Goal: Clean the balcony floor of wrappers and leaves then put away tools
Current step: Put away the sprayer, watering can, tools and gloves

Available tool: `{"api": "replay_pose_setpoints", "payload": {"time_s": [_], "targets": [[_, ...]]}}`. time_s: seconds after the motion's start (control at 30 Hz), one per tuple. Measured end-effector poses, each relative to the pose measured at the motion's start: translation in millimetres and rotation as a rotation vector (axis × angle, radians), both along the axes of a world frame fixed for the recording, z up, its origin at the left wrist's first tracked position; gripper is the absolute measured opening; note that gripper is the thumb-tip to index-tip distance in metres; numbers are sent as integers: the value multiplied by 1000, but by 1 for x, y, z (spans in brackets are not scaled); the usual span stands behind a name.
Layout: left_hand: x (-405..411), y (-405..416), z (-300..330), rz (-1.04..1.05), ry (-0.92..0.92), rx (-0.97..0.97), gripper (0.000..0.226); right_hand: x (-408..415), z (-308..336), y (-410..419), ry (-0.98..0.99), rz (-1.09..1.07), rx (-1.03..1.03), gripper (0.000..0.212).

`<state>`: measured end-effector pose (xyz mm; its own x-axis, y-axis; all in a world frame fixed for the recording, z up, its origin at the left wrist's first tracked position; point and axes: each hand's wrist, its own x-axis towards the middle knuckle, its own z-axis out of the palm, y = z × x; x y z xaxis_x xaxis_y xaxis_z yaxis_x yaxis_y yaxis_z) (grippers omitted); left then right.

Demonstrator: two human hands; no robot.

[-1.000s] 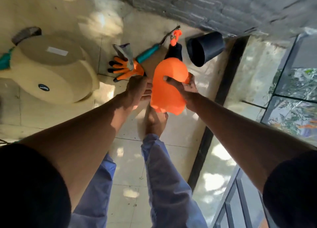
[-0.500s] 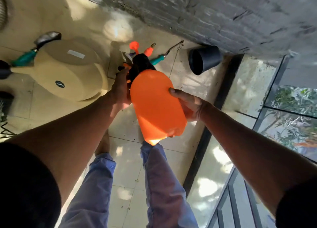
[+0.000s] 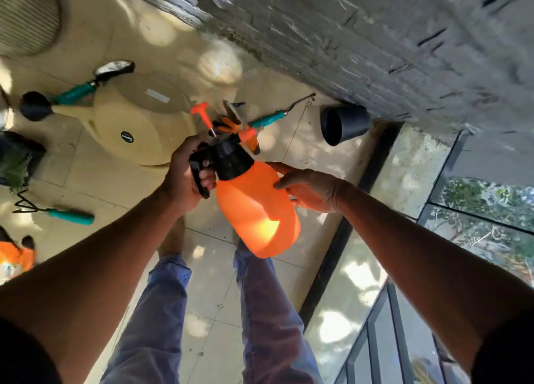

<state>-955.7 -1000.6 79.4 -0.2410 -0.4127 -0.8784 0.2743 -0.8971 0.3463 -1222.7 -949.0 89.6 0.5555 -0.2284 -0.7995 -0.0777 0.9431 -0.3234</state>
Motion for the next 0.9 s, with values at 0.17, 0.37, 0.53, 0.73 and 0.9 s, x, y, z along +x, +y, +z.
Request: {"api": "replay_pose_setpoints", "payload": {"time_s": [0.17, 0.37, 0.53, 0.73, 0.9], "targets": [[9, 38, 36, 102, 58, -5, 40, 22, 28, -15, 296, 96, -100, 55], [36, 80, 60, 9, 26, -19, 41, 59, 31, -18, 596, 418, -326, 40], [72, 107, 53, 157, -71, -49, 42, 117, 26, -18, 704, 732, -530, 37], [134, 123, 18, 391, -146, -20, 27, 200, -29, -5, 690, 950, -803, 42], [189, 146, 0, 637, -157, -53, 40, 261, -82, 12, 728, 1320, -968, 67]]}}
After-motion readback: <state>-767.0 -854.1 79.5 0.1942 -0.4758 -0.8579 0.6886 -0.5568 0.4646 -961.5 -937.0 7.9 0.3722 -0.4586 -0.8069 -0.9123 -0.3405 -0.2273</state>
